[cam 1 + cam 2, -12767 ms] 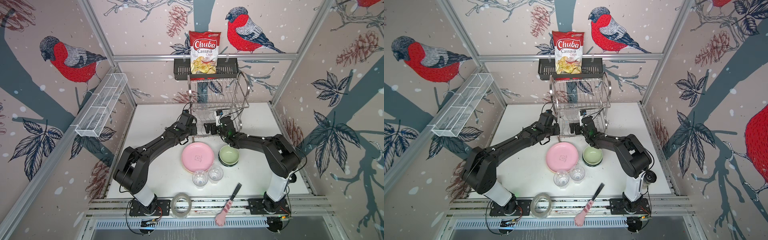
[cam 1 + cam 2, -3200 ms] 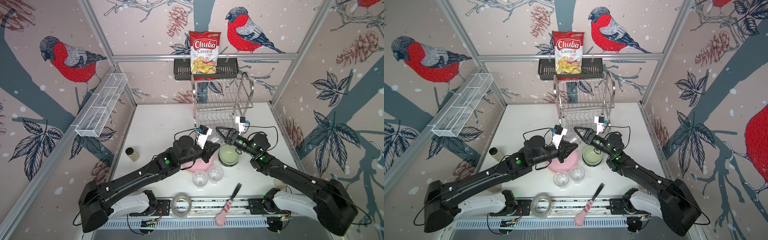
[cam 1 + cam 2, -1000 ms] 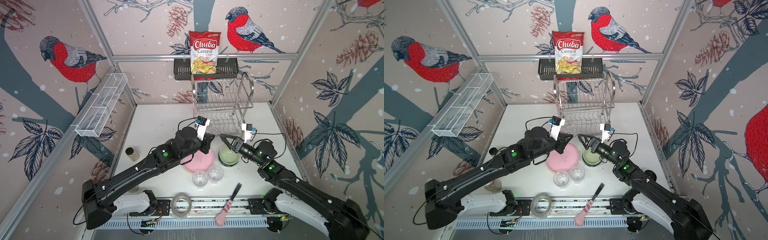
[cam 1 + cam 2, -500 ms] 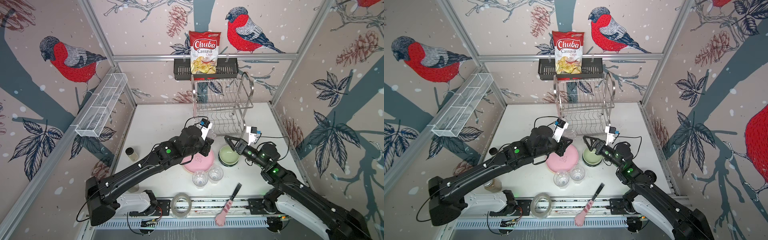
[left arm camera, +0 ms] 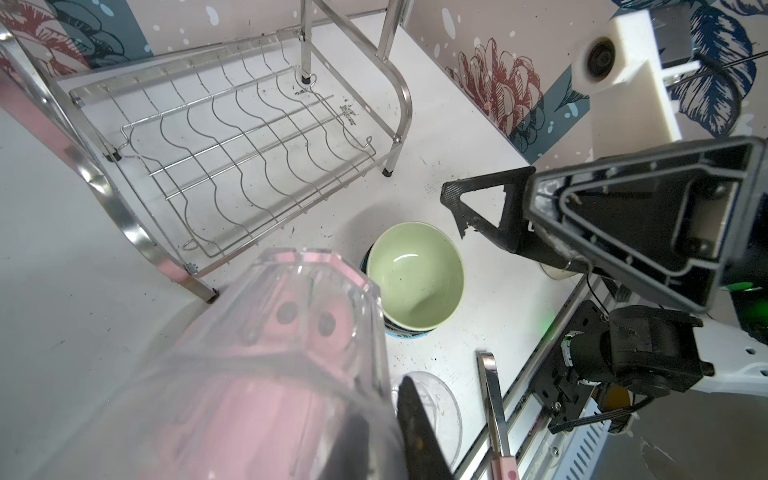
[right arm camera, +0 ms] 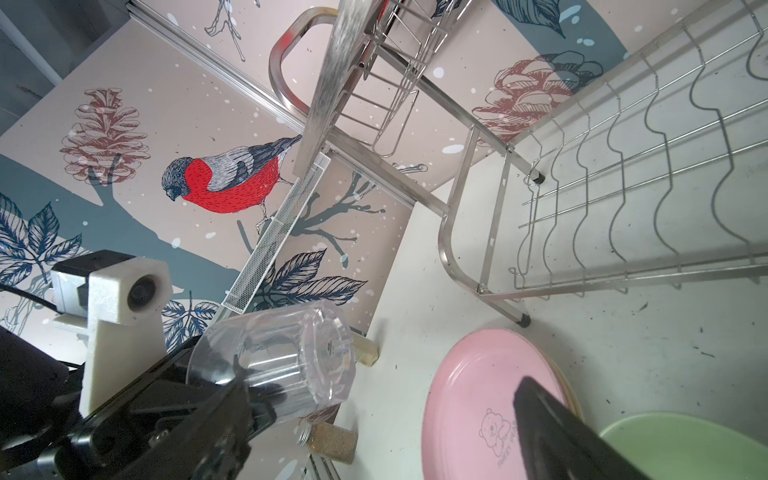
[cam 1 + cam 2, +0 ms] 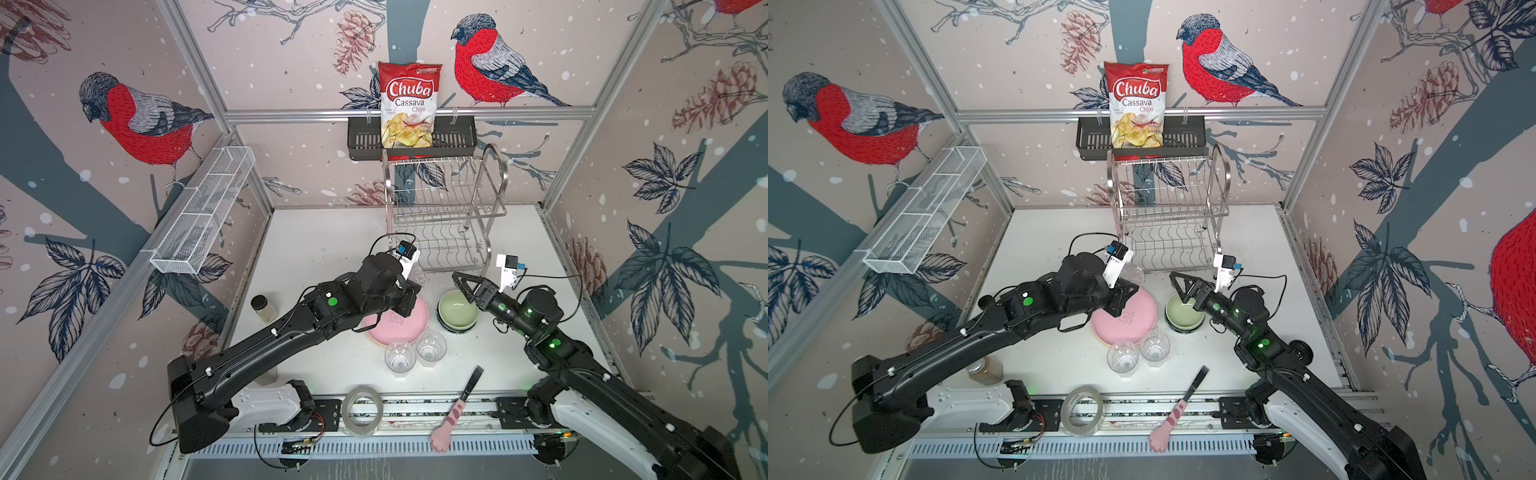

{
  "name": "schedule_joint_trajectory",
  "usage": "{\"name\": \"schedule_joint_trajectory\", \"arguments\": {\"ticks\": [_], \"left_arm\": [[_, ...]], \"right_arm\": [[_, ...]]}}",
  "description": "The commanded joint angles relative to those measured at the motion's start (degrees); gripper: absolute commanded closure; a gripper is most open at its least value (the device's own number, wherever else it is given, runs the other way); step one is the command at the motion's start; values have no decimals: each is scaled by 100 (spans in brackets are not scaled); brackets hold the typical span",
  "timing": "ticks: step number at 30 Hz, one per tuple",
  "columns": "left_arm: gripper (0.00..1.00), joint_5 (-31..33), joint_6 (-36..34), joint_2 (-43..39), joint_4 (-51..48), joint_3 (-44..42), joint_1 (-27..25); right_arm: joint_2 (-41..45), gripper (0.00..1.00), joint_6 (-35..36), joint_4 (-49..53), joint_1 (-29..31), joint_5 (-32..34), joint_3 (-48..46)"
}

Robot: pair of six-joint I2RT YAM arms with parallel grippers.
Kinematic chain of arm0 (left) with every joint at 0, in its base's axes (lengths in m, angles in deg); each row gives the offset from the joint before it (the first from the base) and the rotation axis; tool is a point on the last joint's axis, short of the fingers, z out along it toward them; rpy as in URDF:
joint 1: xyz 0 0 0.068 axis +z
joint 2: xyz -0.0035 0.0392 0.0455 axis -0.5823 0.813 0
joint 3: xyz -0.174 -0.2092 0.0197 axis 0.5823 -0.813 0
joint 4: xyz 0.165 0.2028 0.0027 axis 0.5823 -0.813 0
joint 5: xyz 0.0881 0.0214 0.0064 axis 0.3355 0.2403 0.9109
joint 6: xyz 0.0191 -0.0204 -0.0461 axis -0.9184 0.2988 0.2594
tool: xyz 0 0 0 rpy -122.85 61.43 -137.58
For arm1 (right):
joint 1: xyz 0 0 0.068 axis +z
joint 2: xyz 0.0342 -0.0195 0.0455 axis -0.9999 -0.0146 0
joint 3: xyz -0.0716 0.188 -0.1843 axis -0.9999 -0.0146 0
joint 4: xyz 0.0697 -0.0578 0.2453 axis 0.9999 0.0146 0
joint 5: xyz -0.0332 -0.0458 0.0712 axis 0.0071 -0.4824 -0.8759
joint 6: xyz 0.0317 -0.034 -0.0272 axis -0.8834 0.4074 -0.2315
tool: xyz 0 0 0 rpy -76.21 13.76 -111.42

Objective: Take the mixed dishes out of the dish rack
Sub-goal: 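Carry the clear cup with the left gripper down beside the other cups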

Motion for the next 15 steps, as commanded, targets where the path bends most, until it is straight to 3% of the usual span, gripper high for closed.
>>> {"name": "schedule_joint_trajectory", "arguments": {"ticks": [1, 15], "left_arm": [[100, 111, 13, -15, -270, 122, 7], [100, 134, 222, -150, -1261, 112, 7]], "right_arm": [[40, 1, 97, -74, -5, 18, -29], [1, 1, 116, -116, -41, 20, -55]]}}
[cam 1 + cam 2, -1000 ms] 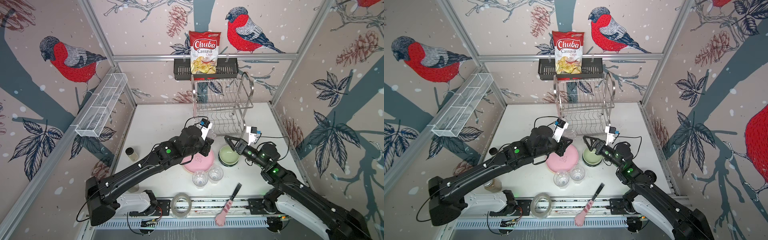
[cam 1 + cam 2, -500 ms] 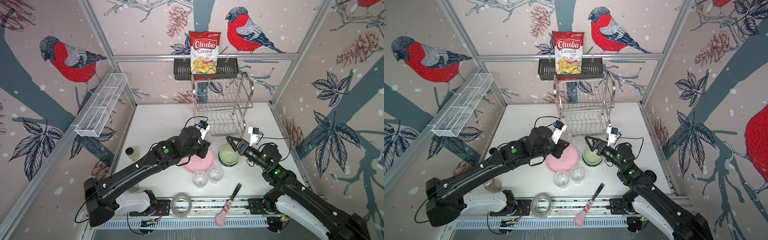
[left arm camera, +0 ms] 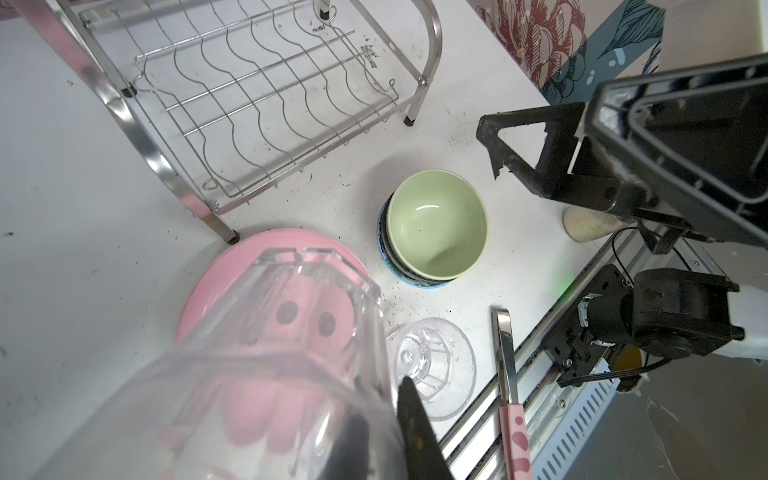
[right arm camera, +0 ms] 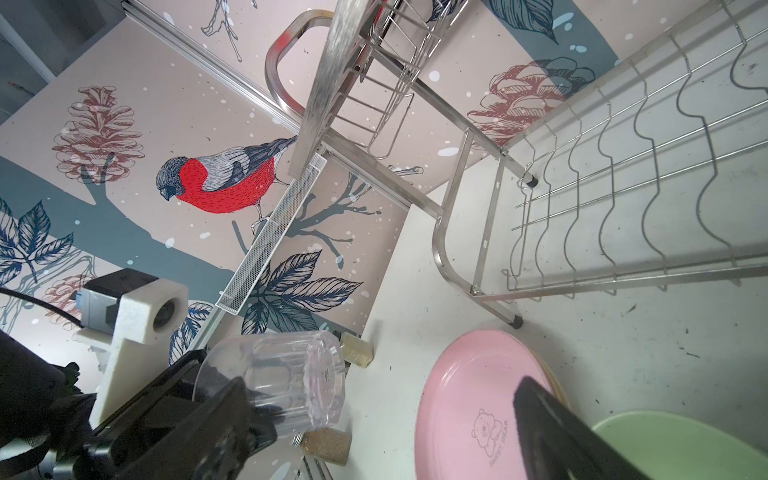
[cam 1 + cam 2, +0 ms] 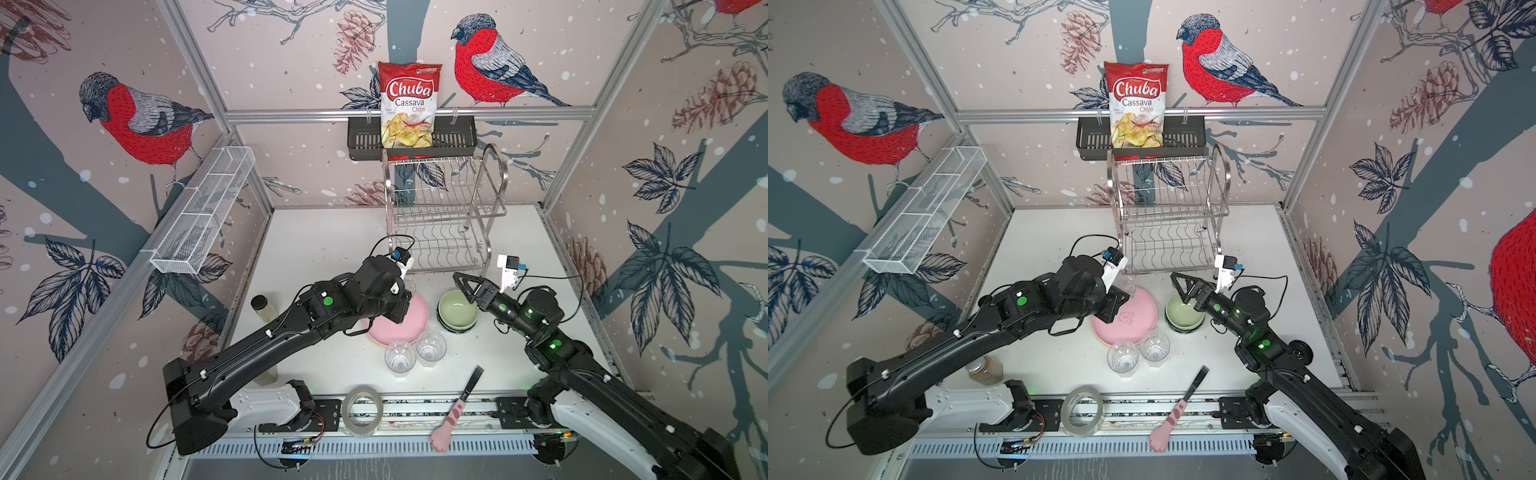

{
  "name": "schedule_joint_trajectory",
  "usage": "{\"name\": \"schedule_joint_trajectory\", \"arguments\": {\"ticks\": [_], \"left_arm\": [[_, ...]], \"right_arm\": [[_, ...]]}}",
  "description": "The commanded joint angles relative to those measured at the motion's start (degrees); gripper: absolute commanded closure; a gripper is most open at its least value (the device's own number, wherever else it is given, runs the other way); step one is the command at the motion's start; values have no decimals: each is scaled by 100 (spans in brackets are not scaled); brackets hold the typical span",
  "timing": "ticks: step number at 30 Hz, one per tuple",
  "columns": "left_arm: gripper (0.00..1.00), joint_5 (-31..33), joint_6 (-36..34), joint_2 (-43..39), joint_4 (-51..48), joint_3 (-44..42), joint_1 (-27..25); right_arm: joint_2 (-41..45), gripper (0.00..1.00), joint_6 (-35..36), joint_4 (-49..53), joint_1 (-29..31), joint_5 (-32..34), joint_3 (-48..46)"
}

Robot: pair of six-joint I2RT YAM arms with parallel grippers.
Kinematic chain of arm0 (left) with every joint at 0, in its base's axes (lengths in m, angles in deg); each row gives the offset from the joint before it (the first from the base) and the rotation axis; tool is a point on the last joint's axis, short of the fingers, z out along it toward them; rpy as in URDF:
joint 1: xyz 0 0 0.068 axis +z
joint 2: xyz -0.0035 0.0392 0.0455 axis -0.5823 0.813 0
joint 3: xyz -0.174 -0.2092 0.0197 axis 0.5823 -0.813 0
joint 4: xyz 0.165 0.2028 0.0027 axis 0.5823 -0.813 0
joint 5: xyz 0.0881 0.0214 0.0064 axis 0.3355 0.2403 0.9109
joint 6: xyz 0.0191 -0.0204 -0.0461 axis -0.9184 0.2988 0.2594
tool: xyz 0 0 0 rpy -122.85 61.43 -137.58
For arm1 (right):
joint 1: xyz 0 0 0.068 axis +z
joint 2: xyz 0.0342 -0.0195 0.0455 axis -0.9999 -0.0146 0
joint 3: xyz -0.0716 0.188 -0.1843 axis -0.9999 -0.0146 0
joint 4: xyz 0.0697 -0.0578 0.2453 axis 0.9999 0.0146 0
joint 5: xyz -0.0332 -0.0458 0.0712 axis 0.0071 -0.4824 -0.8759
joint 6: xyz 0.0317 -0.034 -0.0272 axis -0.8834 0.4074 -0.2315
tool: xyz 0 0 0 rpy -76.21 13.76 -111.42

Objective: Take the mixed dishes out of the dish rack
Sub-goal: 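Carry the clear cup with the left gripper down beside the other cups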

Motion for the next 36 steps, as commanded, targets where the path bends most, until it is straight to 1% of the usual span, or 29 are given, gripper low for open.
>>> {"name": "schedule_joint_trajectory", "arguments": {"ticks": [1, 15, 23, 36], "left_arm": [[100, 113, 79, -68, -305, -34, 7], [100, 7, 473, -356, -828, -769, 8], [100, 21, 751, -540, -836, -1241, 7], [100, -205, 1278, -295, -1236, -1898, 7]], "right_arm": [[-17, 1, 32, -135, -3, 25, -18], [-94, 1, -24, -254, -12, -17, -71], [-184, 1, -136, -474, -12, -67, -141], [-123, 1, -143, -430, -47, -90, -212]]}}
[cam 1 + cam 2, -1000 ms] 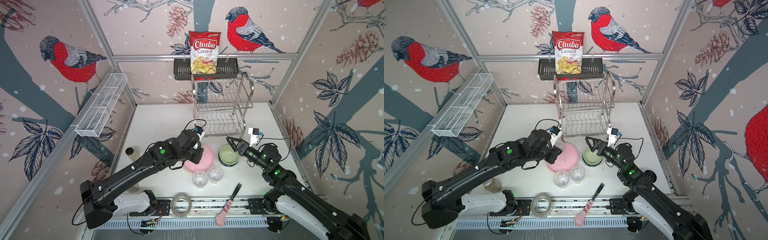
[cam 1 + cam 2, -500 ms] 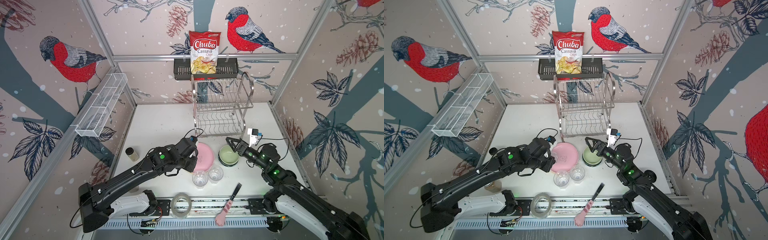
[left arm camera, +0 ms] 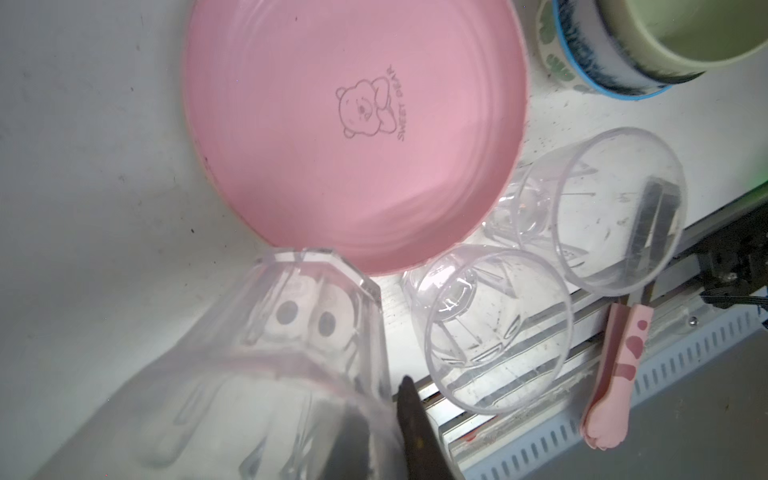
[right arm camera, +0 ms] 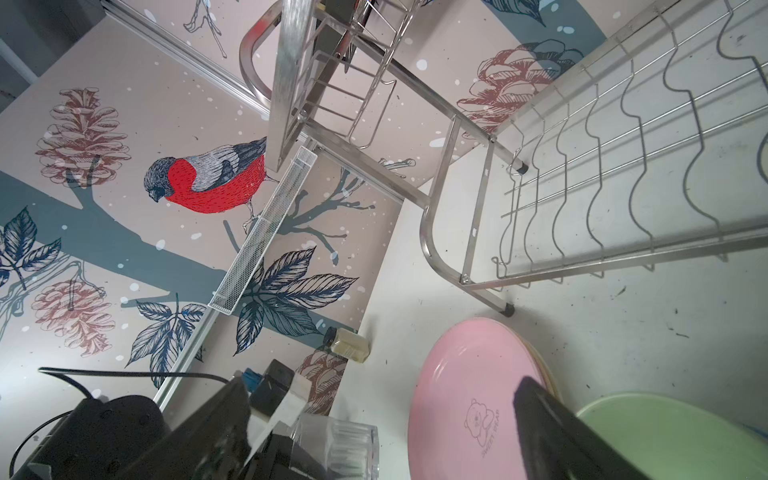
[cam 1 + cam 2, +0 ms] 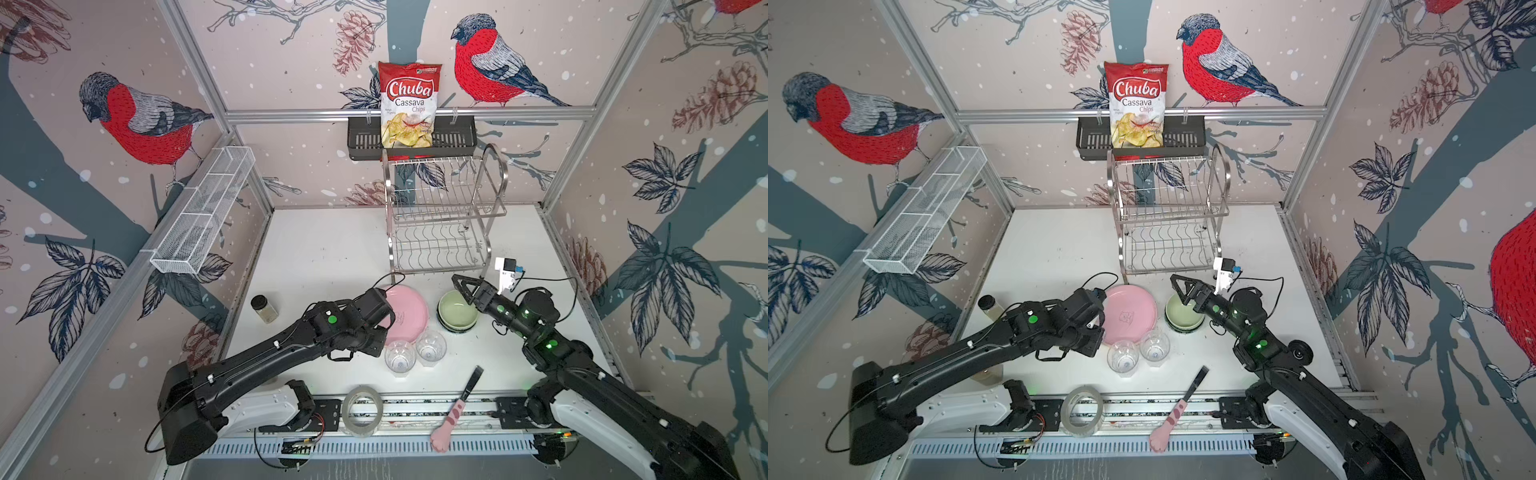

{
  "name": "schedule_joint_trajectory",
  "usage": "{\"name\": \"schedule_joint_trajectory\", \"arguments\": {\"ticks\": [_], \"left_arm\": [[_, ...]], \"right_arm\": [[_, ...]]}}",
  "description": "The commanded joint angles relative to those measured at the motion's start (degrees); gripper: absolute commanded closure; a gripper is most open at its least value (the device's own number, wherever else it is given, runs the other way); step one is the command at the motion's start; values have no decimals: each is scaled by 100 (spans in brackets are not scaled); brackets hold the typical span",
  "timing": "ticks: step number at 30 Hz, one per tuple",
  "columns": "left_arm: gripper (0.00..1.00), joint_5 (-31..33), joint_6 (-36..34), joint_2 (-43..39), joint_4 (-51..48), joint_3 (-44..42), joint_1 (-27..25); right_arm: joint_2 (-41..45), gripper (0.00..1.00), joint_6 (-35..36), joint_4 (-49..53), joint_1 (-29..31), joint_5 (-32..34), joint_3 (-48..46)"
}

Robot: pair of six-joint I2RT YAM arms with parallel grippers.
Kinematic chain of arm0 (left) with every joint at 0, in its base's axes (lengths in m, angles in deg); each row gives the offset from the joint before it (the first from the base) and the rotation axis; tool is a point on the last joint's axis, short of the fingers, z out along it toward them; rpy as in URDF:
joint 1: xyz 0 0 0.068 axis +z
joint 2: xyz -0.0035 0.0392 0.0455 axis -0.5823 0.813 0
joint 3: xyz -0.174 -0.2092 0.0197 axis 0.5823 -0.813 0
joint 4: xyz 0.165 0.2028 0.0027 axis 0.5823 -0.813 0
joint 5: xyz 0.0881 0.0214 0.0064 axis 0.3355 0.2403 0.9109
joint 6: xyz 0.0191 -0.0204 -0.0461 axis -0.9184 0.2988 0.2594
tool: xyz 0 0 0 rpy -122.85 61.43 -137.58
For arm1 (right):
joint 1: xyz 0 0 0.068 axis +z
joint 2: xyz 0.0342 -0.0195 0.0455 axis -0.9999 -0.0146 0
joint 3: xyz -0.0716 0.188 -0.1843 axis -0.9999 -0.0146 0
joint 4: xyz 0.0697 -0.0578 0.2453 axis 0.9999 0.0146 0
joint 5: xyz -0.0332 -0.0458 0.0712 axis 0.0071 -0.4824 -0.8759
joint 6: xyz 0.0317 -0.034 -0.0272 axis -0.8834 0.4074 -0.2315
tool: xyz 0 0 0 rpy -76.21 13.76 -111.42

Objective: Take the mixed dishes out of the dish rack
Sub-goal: 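Carry the clear cup with the left gripper down beside the other cups, then lower the cup onto the table beside the cups and open left gripper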

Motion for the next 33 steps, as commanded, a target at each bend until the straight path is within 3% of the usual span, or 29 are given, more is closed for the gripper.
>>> {"name": "schedule_joint_trajectory", "arguments": {"ticks": [1, 17, 33], "left_arm": [[100, -109, 228, 118, -182, -122, 7], [100, -622, 223, 800, 440, -753, 7], [97, -716, -76, 1736, 775, -539, 7]], "right_arm": [[29, 1, 9, -186, -17, -64, -5], [180, 1, 14, -90, -119, -68, -94], [232, 1, 30, -38, -245, -118, -129]]}}
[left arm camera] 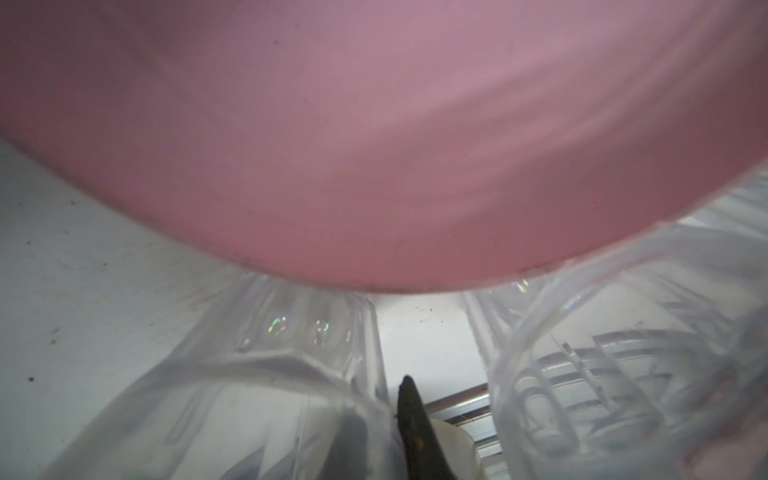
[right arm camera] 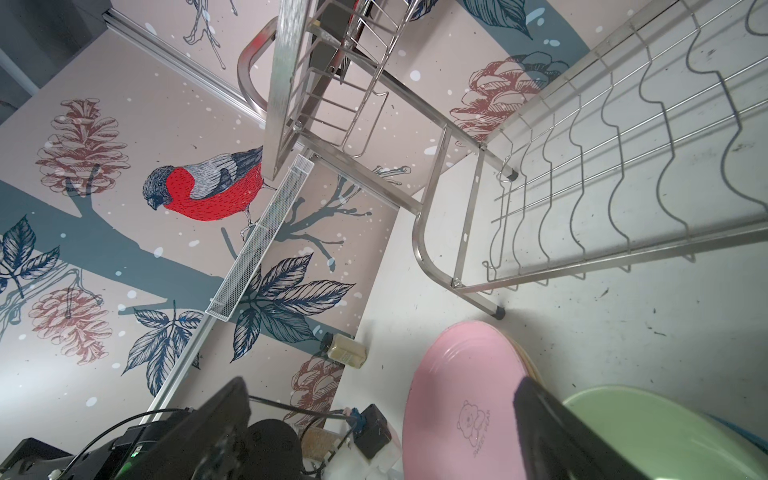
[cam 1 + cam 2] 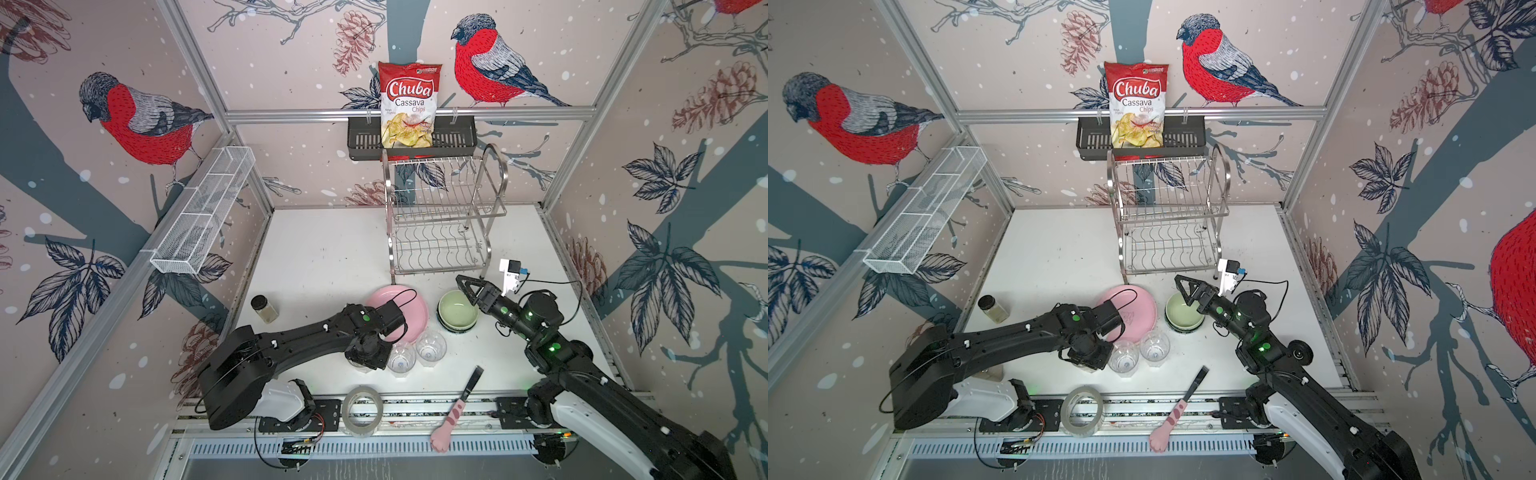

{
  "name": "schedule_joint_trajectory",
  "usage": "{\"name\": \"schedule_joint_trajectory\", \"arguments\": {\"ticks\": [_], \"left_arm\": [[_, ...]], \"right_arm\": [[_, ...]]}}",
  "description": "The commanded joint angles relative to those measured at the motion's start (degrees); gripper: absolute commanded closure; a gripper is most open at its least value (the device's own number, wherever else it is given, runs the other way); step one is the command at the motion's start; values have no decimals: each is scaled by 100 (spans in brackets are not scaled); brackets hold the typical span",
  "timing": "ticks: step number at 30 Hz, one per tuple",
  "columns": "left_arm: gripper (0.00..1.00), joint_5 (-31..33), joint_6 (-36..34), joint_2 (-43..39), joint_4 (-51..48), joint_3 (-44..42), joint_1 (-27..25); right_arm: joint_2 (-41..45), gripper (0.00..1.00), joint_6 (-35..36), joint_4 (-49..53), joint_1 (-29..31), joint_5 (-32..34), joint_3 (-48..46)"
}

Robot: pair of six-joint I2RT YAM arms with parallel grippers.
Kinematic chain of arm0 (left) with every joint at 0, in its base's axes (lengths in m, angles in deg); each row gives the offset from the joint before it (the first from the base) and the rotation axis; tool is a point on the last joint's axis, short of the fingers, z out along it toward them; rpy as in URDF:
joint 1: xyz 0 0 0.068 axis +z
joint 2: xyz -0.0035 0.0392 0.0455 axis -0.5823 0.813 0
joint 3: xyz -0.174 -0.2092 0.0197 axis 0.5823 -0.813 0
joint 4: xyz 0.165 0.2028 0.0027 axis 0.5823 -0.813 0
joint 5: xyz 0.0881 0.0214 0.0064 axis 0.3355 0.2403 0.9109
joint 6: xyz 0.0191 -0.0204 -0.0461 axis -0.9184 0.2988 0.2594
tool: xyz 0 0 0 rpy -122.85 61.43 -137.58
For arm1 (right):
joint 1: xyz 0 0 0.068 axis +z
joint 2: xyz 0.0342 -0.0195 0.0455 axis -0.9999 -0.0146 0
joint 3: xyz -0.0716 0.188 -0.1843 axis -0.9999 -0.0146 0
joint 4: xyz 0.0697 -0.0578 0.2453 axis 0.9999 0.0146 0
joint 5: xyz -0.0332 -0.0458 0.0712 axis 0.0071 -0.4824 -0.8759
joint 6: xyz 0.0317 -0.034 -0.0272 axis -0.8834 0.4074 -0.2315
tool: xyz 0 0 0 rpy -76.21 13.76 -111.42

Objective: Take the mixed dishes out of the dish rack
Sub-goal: 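Lower the cup onto the table beside the cups and open left gripper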

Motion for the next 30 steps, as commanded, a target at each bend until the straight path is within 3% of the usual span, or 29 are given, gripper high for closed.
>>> {"name": "schedule_joint_trajectory", "arguments": {"ticks": [1, 21, 30], "left_arm": [[95, -79, -195, 182, 302, 43, 9], [68, 154, -284, 345, -12, 633, 9], [67, 337, -289, 275, -295, 825, 9]], "right_arm": [[12, 1, 36, -99, -37, -65, -2], [141, 1, 19, -47, -219, -211, -95], [315, 1, -8, 24, -266, -201, -160]]}}
